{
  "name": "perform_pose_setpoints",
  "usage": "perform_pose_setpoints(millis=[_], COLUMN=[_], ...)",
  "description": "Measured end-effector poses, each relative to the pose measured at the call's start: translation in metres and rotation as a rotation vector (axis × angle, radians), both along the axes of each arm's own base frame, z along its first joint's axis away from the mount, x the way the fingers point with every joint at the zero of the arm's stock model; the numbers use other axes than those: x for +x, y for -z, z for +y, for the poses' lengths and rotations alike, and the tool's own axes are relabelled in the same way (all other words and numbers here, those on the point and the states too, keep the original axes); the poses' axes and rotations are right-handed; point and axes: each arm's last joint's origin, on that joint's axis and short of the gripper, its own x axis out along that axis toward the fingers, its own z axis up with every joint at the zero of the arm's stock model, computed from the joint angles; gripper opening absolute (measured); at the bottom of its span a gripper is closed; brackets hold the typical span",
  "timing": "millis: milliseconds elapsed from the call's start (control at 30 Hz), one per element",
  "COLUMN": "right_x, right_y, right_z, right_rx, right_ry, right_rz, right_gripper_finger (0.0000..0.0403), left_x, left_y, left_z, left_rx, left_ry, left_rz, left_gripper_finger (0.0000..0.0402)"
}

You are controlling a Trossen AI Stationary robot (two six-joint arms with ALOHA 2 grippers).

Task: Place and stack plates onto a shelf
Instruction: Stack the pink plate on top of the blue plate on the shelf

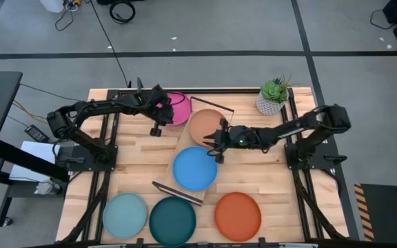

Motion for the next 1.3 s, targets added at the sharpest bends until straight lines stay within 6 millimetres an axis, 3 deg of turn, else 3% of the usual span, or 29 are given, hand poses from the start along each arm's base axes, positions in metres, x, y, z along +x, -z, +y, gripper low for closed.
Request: perform_pose_setpoints(millis=[467, 733, 967, 1300], right_x=[0.053, 0.080, 0.080, 0.069], right_y=[0.011, 0.022, 0.029, -0.010], right_z=[-0.046, -0.057, -0.068, -0.059], right_rx=[0.027, 0.000, 0.020, 0.004], right_ry=[-0.049, -0.046, -0.015, -0.037], right_rz=[0.022, 0.054, 0.126, 0.094], right_gripper_finger=[0.0093, 0.0093, 0.0093, 0.0093], left_x=[0.015, 0.013, 0.008, 0.000], left_y=[-0.006, -0.005, -0.003, 0.008], left_z=[-0.010, -0.011, -0.015, -0.015], left_rx=[0.015, -0.129, -0.156, -0.024], left_ry=[0.071, -0.138, -0.146, -0.141], left_rz=[-0.105, -0.080, -0.025, 0.093], left_gripper_finger=[0.0029, 0.0029, 0.0029, 0.0039])
